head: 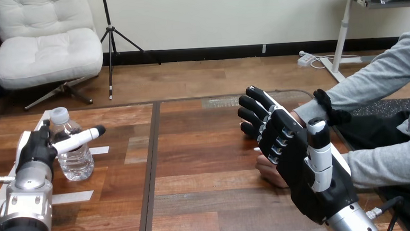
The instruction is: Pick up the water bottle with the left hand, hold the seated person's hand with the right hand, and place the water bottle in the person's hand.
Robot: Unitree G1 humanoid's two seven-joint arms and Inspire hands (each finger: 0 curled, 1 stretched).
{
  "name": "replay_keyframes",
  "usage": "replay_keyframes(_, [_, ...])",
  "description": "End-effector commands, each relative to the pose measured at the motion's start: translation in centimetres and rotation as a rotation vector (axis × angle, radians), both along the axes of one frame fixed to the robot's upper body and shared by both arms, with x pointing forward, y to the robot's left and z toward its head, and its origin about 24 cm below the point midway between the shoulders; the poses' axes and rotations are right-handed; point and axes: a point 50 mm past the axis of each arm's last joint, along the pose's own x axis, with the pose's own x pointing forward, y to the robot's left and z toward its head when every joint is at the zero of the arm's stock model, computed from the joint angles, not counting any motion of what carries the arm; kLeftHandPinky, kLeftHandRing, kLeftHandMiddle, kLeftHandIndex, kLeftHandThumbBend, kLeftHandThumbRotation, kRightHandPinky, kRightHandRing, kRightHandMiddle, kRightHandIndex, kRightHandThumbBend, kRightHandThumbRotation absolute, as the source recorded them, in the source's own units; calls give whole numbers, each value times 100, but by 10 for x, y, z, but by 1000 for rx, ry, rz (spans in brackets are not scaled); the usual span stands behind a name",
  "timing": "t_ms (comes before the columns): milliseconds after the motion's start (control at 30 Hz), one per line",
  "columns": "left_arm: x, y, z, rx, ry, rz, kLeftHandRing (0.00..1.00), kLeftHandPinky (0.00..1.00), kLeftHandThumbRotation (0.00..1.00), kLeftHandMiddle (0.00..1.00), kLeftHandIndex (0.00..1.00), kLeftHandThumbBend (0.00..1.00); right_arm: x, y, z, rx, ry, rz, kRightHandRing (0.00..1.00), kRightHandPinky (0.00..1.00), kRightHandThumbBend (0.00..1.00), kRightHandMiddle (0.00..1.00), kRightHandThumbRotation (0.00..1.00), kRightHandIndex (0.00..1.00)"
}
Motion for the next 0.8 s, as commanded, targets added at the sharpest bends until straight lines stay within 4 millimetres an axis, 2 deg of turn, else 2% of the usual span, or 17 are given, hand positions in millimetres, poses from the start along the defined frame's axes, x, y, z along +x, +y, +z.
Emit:
replay_keyframes(0, [19, -3, 29, 28, -69, 18, 95, 93, 20, 96, 97, 86, 6, 2, 19, 22, -88, 11, 96, 98, 100, 95, 100, 95])
replay_keyframes(233, [20, -6, 32, 41, -59, 60, 95, 92, 10, 96, 97, 84, 6, 3, 19, 27, -88, 11, 96, 97, 100, 95, 100, 95])
replay_keyframes(333, [21, -6, 33, 65, -51, 80, 89, 82, 6, 92, 95, 84, 6, 3, 19, 28, -89, 12, 96, 97, 100, 95, 100, 95])
replay_keyframes(367, [21, -6, 34, 72, -49, 87, 79, 70, 5, 80, 92, 84, 6, 3, 19, 28, -89, 12, 96, 97, 100, 95, 100, 95])
replay_keyframes(400, [21, -6, 34, 76, -48, 91, 69, 59, 4, 73, 91, 84, 6, 3, 19, 28, -90, 12, 96, 97, 100, 95, 100, 95])
replay_keyframes(433, [21, -6, 34, 87, -45, 94, 53, 44, 2, 62, 91, 84, 6, 3, 20, 28, -91, 11, 96, 97, 100, 95, 100, 95])
replay_keyframes(500, [21, -6, 34, 99, -41, 95, 49, 40, 2, 61, 89, 84, 6, 3, 20, 28, -91, 9, 96, 97, 100, 95, 100, 95])
replay_keyframes(533, [21, -6, 34, 101, -42, 95, 48, 39, 1, 61, 88, 83, 6, 3, 20, 27, -93, 9, 96, 97, 100, 95, 100, 95])
replay_keyframes(700, [20, -7, 34, 115, -57, 100, 60, 53, 0, 68, 83, 80, 5, 3, 20, 27, -97, 10, 96, 97, 100, 96, 100, 95])
replay_keyframes(767, [20, -7, 34, 128, -67, 104, 62, 56, 0, 68, 81, 79, 5, 4, 20, 26, -96, 9, 96, 97, 100, 96, 100, 95])
